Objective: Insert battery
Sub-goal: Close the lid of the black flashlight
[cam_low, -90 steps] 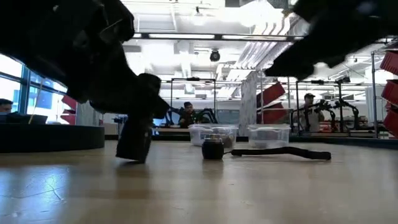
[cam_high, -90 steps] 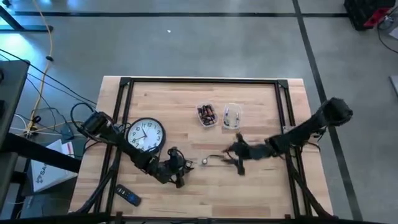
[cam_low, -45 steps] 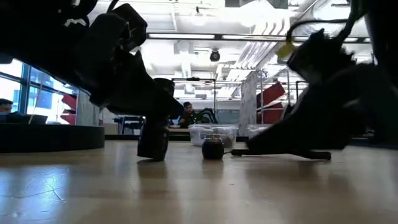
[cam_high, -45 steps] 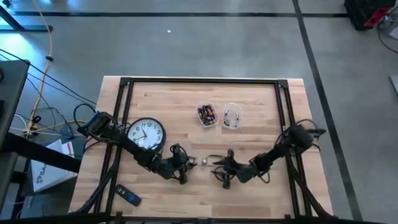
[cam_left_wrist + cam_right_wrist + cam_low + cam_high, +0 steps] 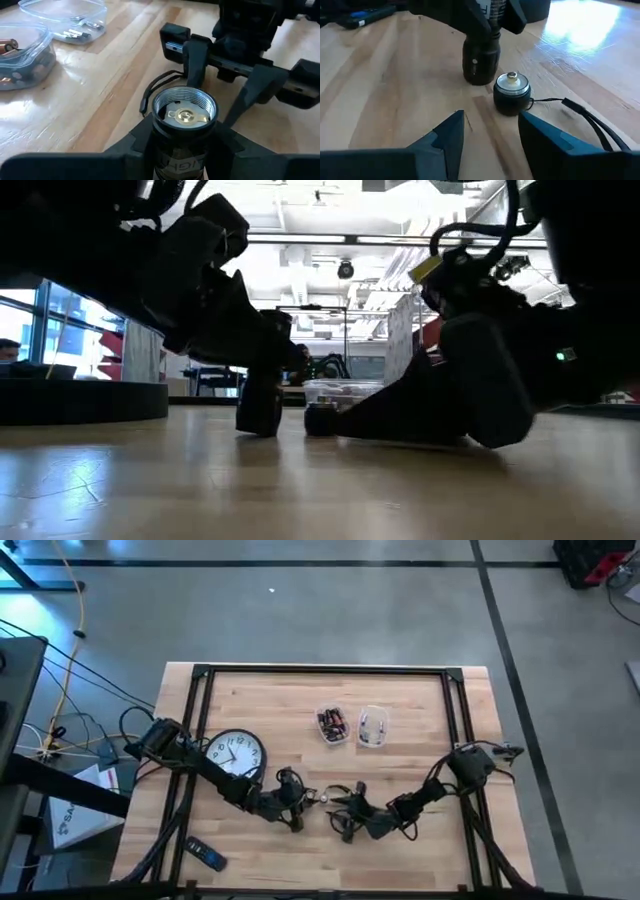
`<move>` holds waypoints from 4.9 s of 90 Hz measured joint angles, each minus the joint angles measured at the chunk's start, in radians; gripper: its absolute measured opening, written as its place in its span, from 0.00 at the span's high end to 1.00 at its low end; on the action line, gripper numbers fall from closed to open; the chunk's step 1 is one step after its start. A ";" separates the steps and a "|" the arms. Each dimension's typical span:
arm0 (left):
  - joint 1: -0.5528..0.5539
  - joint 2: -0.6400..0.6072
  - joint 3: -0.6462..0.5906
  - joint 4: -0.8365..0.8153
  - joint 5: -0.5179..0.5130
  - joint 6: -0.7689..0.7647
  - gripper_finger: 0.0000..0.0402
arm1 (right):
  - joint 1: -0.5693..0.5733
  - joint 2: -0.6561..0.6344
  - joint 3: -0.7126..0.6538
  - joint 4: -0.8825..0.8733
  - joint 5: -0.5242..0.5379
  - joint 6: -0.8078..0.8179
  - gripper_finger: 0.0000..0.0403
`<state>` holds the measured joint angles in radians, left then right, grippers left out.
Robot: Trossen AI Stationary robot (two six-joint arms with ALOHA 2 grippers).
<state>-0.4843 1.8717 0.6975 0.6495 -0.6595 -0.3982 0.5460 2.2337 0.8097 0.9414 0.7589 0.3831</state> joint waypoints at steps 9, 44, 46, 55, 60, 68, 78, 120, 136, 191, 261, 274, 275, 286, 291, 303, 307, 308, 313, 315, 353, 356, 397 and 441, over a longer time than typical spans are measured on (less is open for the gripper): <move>-0.002 0.000 0.000 -0.001 -0.002 0.002 0.77 | -0.002 0.000 0.014 -0.017 -0.001 -0.023 0.62; -0.036 -0.005 0.000 -0.008 -0.022 0.018 0.77 | -0.065 -0.282 0.098 -0.576 -0.253 -0.117 0.62; -0.039 -0.008 0.000 -0.011 -0.020 0.018 0.77 | -0.077 -0.292 0.118 -0.630 -0.280 -0.122 0.62; -0.056 -0.040 -0.001 -0.027 -0.014 0.043 0.77 | -0.133 -0.310 0.228 -0.853 -0.417 -0.154 0.62; -0.065 -0.068 -0.001 -0.055 -0.031 0.046 0.77 | -0.165 -0.309 0.292 -0.972 -0.485 -0.181 0.62; -0.079 -0.112 0.000 -0.150 -0.058 0.029 0.77 | -0.209 -0.299 0.379 -1.117 -0.547 -0.221 0.62; -0.094 -0.163 -0.001 -0.268 -0.095 -0.037 0.77 | -0.256 -0.300 0.448 -1.220 -0.609 -0.240 0.62; -0.088 -0.203 -0.001 -0.365 -0.106 -0.094 0.77 | -0.350 -0.218 0.467 -1.206 -0.830 -0.226 0.62; -0.071 -0.203 -0.001 -0.364 -0.104 -0.089 0.77 | -0.350 -0.194 0.467 -1.194 -0.846 -0.212 0.62; -0.071 -0.203 -0.001 -0.367 -0.102 -0.079 0.77 | -0.256 -0.193 0.467 -1.255 -0.612 -0.297 0.72; -0.085 -0.132 0.000 -0.230 -0.122 -0.061 0.77 | -0.007 -0.212 0.103 -0.427 -0.200 0.034 0.80; -0.062 -0.116 0.000 -0.174 -0.078 -0.028 0.77 | -0.006 -0.212 0.055 -0.414 -0.210 0.114 0.61; -0.060 -0.116 0.000 -0.172 -0.077 -0.027 0.77 | -0.006 -0.212 0.053 -0.413 -0.210 0.115 0.59; -0.053 -0.117 0.000 -0.175 -0.071 -0.027 0.77 | -0.006 -0.212 0.043 -0.392 -0.194 0.108 0.45; -0.053 -0.117 0.000 -0.172 -0.070 -0.026 0.77 | -0.006 -0.212 0.049 -0.394 -0.192 0.083 0.40; -0.053 -0.117 0.000 -0.177 -0.068 -0.024 0.77 | -0.008 -0.230 0.105 -0.467 -0.246 -0.002 0.36; -0.054 -0.117 0.000 -0.175 -0.069 -0.019 0.77 | -0.010 -0.242 0.145 -0.535 -0.264 -0.030 0.37; -0.054 -0.117 0.000 -0.175 -0.069 -0.019 0.77 | -0.011 -0.245 0.158 -0.558 -0.266 -0.034 0.37; -0.053 -0.117 0.000 -0.177 -0.068 -0.018 0.77 | -0.020 -0.248 0.232 -0.689 -0.285 -0.055 0.38; -0.054 -0.117 0.000 -0.177 -0.068 -0.018 0.77 | -0.027 -0.248 0.266 -0.754 -0.298 -0.064 0.39; -0.060 -0.129 0.000 -0.204 -0.056 -0.001 0.77 | -0.148 -0.151 0.707 -1.528 -0.588 -0.049 0.56; -0.060 -0.129 0.000 -0.209 -0.056 -0.007 0.77 | -0.147 -0.151 0.720 -1.542 -0.585 -0.048 0.58; -0.060 -0.129 0.000 -0.217 -0.055 -0.019 0.77 | -0.119 -0.154 0.690 -1.633 -0.470 -0.043 0.66; -0.060 -0.129 0.000 -0.216 -0.053 -0.019 0.77 | -0.117 -0.115 0.686 -1.545 -0.452 -0.041 0.66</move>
<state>-0.5442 1.7428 0.6971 0.4335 -0.7128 -0.4172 0.4286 2.1188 1.4952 -0.6037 0.3065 0.3416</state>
